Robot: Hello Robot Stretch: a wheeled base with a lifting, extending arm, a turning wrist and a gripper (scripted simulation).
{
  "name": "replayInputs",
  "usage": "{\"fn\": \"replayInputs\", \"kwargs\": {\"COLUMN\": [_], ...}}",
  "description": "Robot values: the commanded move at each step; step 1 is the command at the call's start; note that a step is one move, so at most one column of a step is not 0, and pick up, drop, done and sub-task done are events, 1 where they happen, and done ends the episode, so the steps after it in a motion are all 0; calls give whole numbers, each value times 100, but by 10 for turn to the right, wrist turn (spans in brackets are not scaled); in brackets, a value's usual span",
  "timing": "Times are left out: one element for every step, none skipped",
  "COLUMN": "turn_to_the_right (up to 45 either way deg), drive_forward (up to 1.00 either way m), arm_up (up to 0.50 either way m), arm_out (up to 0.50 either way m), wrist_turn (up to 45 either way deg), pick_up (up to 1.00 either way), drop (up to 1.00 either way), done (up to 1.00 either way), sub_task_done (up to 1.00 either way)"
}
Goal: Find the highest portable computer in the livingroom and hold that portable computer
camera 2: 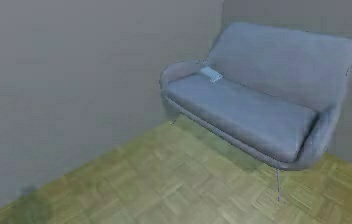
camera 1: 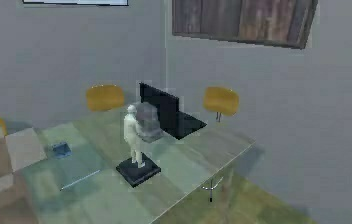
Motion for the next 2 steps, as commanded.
{"fn": "replayInputs", "kwargs": {"turn_to_the_right": [-450,-420], "drive_forward": [0,0], "arm_up": [0,0], "arm_out": [0,0], "wrist_turn": [0,0], "pick_up": [0,0], "drop": [0,0], "done": [0,0], "sub_task_done": [0,0]}}
